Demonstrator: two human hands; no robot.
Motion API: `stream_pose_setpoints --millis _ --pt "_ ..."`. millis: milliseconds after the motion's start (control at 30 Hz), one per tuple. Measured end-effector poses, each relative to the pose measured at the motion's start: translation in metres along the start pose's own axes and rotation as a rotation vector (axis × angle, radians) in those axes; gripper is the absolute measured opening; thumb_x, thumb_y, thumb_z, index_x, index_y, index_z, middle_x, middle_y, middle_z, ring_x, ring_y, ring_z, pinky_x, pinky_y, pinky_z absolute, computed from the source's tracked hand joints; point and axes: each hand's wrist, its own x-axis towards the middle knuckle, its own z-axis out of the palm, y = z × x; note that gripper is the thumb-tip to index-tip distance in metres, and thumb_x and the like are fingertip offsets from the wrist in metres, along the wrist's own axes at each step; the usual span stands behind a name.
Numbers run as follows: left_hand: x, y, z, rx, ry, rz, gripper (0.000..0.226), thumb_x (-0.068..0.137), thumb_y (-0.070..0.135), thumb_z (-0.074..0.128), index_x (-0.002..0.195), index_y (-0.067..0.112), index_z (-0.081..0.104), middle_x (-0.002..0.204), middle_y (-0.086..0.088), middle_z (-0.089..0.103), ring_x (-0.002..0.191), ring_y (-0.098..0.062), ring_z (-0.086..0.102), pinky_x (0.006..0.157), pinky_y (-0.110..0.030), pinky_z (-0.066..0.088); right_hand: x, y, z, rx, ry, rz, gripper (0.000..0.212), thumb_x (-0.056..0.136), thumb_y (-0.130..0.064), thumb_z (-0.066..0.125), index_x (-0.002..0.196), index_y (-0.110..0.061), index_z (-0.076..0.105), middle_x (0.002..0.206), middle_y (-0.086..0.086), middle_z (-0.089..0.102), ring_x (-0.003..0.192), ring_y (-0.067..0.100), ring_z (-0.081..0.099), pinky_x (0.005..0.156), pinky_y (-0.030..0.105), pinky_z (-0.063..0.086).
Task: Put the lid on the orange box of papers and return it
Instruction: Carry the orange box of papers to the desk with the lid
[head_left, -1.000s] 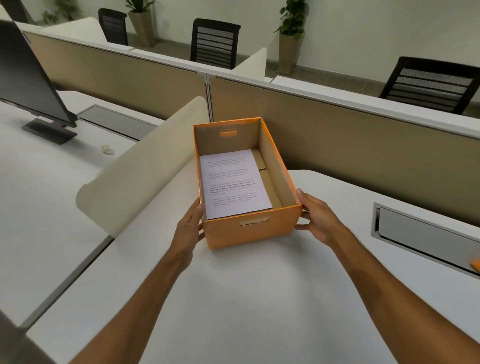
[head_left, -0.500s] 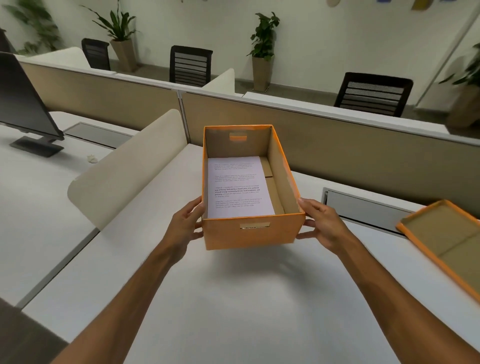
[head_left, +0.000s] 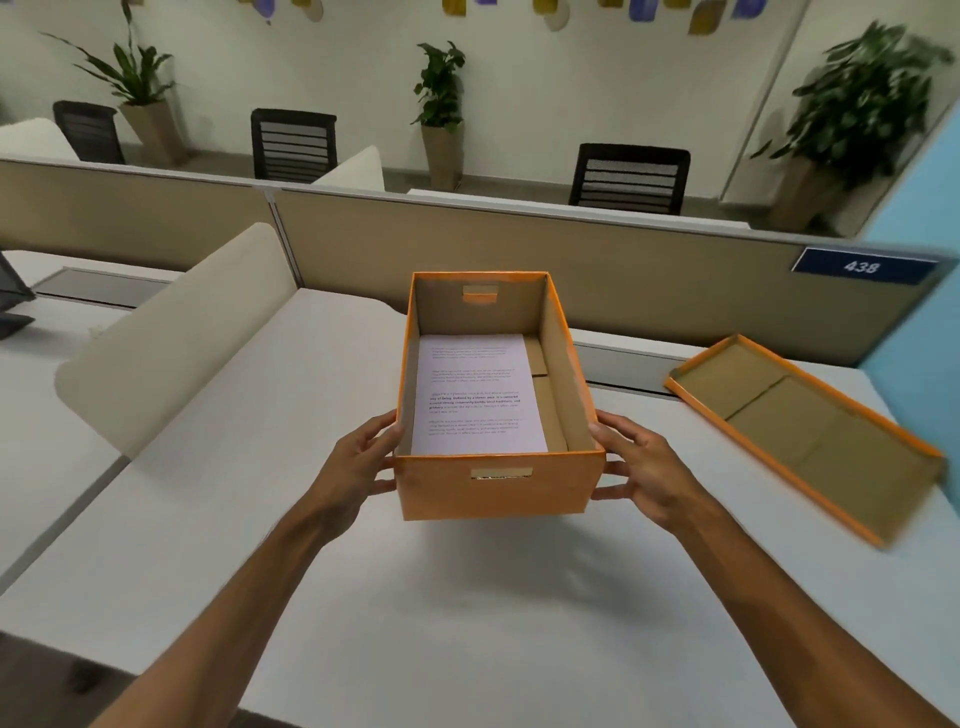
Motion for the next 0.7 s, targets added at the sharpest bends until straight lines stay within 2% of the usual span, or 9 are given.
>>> stream_pose_setpoints --millis 200,367,467,633,700 --pt "-0.027 -0.015 0.013 0.078 -0.086 0.026 0.050 0.086 0.058 0.056 0.133 0.042 0.054 0.117 0.023 0.067 0.107 -0.012 0.065 0.072 -0.022 0.057 -0.061 0.037 -0.008 0.071 0.124 -0.011 0.048 0.086 -0.046 0.068 0.133 -0.035 0.060 0.122 -0.003 0.067 0.110 0.025 0.065 0.066 0.050 0.061" --pt "-0.058 -0.035 0.016 0.118 -0.155 0.009 0.046 0.088 0.056 0.056 0.132 0.043 0.054 0.108 0.024 0.072 0.102 -0.006 0.068 0.077 -0.024 0.058 -0.117 0.069 0.000 0.143 0.203 -0.009 0.042 0.090 -0.038 0.066 0.131 -0.030 0.062 0.121 -0.004 0.070 0.113 0.022 0.064 0.070 0.054 0.061" --pt "-0.080 -0.044 0.017 0.141 -0.195 0.014 0.053 0.089 0.055 0.055 0.138 0.036 0.051 0.115 0.020 0.068 0.104 -0.010 0.067 0.075 -0.021 0.057 -0.150 0.084 0.004 0.161 0.242 -0.002 0.041 0.090 -0.037 0.066 0.131 -0.029 0.063 0.118 -0.006 0.071 0.112 0.021 0.065 0.073 0.058 0.060" --pt "-0.113 -0.058 0.019 0.173 -0.252 0.014 0.060 0.087 0.054 0.053 0.144 0.032 0.046 0.128 0.009 0.063 0.112 -0.019 0.063 0.088 -0.036 0.055 -0.195 0.105 0.011 0.148 0.295 0.004 0.037 0.091 -0.042 0.062 0.128 -0.037 0.063 0.118 -0.011 0.071 0.111 0.022 0.066 0.071 0.053 0.061" --pt "-0.125 -0.062 0.020 0.176 -0.261 0.009 0.063 0.087 0.052 0.053 0.145 0.030 0.045 0.132 0.004 0.061 0.116 -0.022 0.060 0.095 -0.044 0.052 -0.208 0.110 0.015 0.135 0.323 0.005 0.035 0.090 -0.044 0.061 0.124 -0.041 0.064 0.115 -0.015 0.072 0.110 0.022 0.065 0.065 0.044 0.062"
